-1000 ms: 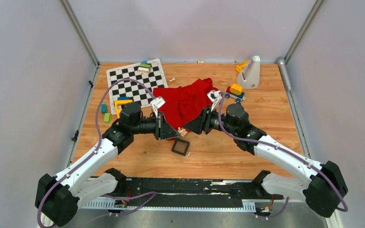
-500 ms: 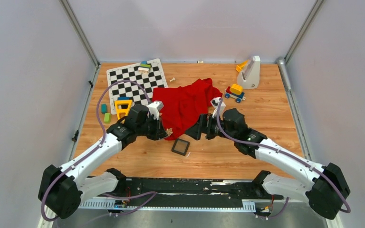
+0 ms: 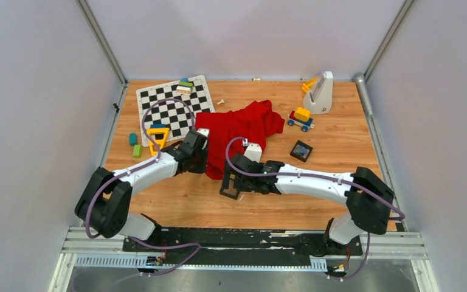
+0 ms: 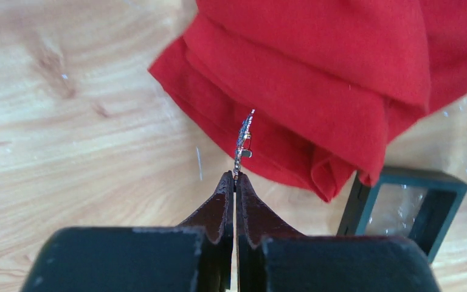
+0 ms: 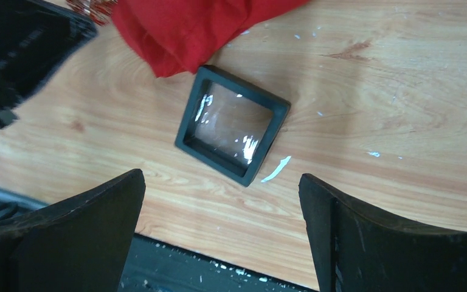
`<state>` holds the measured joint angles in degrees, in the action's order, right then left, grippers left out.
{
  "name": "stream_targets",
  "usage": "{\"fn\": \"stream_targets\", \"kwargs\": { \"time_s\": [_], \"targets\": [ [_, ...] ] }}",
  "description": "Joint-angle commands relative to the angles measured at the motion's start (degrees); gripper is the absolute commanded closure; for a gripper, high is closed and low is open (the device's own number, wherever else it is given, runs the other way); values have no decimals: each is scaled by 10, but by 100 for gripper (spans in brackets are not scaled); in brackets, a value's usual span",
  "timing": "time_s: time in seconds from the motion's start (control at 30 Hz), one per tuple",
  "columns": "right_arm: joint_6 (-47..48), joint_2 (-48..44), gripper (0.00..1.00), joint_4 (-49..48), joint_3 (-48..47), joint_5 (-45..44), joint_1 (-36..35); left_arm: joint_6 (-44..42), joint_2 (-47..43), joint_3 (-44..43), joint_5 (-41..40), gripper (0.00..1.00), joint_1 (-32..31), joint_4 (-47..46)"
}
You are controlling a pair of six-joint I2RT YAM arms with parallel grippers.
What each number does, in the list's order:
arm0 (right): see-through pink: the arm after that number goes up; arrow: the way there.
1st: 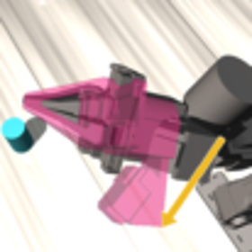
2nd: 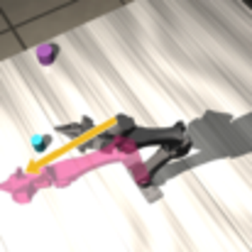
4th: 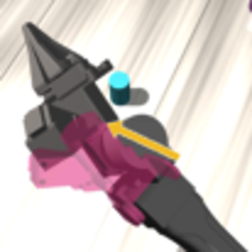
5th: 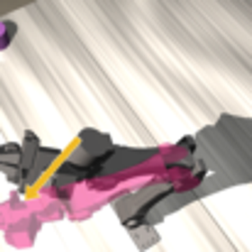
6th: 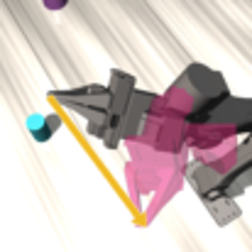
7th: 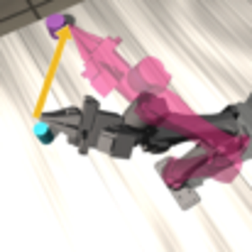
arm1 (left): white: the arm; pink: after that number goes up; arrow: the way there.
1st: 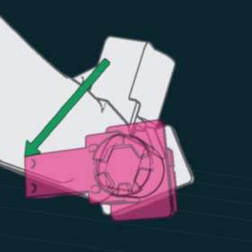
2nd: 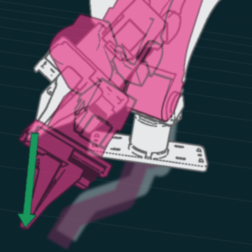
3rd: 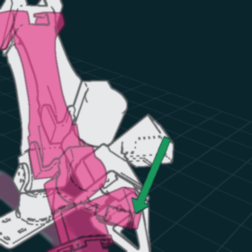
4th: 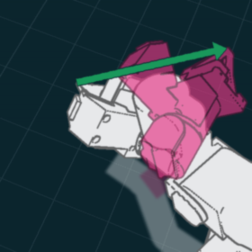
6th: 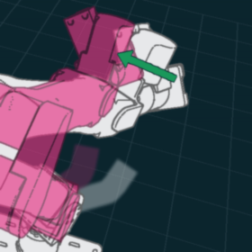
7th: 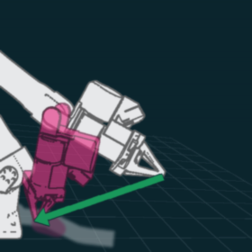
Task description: Remove the brooch from the garment
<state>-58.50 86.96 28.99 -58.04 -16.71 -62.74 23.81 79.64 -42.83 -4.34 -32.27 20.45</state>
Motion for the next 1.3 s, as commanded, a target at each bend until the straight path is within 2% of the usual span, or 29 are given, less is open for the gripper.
{"fn": "stream_targets", "kwargs": {
  "time_s": [0.0,0.1,0.33,0.43,0.6,0.7,0.83,0.9,1.0,1.07,1.2,1.27],
  "targets": [
    [-35,39,0,44,-36,-40,3,-32,34,-57,-45,100,-4,-21],
    [-39,35,0,40,-27,-30,17,-49,44,-72,-20,100,-10,-4],
    [-12,-58,0,-8,65,-2,74,-59,19,-93,-185,100,-92,55],
    [16,-124,0,-50,123,32,108,-78,16,-118,-226,100,-134,80],
    [57,-239,0,-87,200,74,167,-158,26,-152,-237,86,-187,72],
    [73,-290,0,-88,228,74,193,-179,68,-174,-262,84,-208,81],
    [82,-348,1,-87,253,72,213,-181,152,-233,-310,87,-226,115],
    [82,-369,1,-83,260,73,219,-181,191,-261,-311,93,-232,119],
    [88,-389,1,-79,266,83,226,-171,219,-293,-285,91,-235,124],
    [98,-393,1,-78,266,97,228,-164,218,-294,-248,82,-235,123],
    [116,-398,0,-73,264,110,230,-142,161,-259,-170,56,-235,126],
    [120,-403,0,-72,265,115,231,-115,125,-232,-129,18,-235,131]
  ]
}}
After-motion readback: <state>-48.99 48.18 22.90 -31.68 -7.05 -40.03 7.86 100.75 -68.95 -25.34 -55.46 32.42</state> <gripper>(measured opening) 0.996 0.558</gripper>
